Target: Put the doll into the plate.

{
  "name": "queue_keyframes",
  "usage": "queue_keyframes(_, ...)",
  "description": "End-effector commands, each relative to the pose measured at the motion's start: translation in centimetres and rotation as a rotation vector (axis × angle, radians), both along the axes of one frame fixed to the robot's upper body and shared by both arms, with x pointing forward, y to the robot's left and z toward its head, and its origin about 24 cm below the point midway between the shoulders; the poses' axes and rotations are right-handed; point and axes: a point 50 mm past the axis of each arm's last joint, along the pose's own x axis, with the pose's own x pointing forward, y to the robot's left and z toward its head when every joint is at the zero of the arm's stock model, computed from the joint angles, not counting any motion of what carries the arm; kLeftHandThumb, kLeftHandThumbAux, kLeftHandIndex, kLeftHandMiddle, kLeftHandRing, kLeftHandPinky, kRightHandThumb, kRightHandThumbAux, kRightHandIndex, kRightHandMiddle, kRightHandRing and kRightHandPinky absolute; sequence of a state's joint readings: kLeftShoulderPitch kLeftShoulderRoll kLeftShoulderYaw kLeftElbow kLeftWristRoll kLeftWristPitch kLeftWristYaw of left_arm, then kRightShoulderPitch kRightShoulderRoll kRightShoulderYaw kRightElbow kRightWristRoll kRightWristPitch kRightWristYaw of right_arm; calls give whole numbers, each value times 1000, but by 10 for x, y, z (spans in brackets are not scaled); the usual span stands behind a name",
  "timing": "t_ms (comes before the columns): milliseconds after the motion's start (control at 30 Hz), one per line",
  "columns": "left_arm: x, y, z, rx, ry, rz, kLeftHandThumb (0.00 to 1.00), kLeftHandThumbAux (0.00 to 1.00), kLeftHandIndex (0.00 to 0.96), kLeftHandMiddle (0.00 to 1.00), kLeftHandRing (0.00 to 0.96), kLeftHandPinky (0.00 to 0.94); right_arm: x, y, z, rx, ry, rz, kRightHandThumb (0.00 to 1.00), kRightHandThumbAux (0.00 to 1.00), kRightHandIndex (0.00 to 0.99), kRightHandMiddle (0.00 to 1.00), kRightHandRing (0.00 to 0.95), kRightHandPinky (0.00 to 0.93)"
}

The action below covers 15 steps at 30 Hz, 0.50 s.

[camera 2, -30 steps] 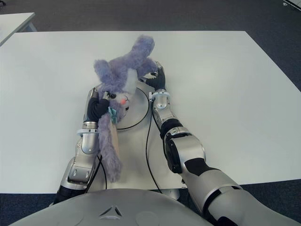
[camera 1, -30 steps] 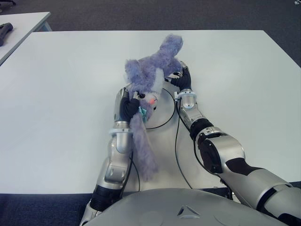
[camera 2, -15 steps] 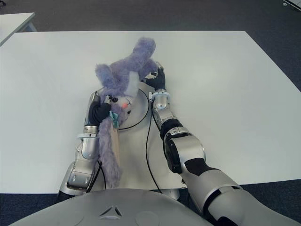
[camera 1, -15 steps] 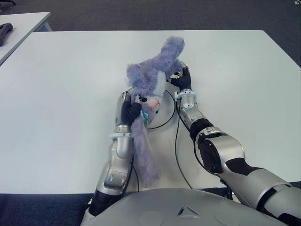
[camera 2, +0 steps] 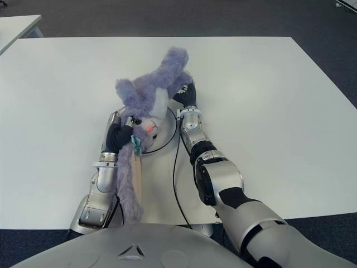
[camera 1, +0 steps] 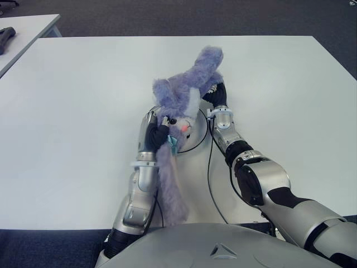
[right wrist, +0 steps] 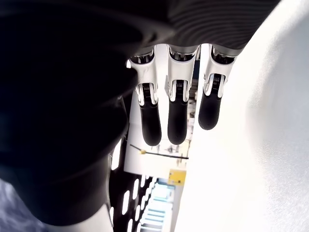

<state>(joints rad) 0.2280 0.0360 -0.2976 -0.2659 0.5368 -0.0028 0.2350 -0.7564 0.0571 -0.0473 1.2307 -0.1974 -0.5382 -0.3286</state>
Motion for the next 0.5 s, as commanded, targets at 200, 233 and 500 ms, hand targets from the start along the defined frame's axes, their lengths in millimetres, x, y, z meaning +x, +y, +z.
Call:
queue_keyframes(200,-17,5,-70,24,336,-113,682,705,412,467,458,425,-72,-6,-99,-26,386,-30,26,939,219,273,260,248)
queue_keyframes(233,-18,5,-70,23,345,-123,681,705,411,458,447,414,-72,-6,-99,-25,385,-31,26,939,219,273,260,248)
queue_keyframes(500,-22,10,-60,22,375,-183,181,533,66,217,242,232,-72,-6,-99,-13,393,-32,17,937,216,269,254,241)
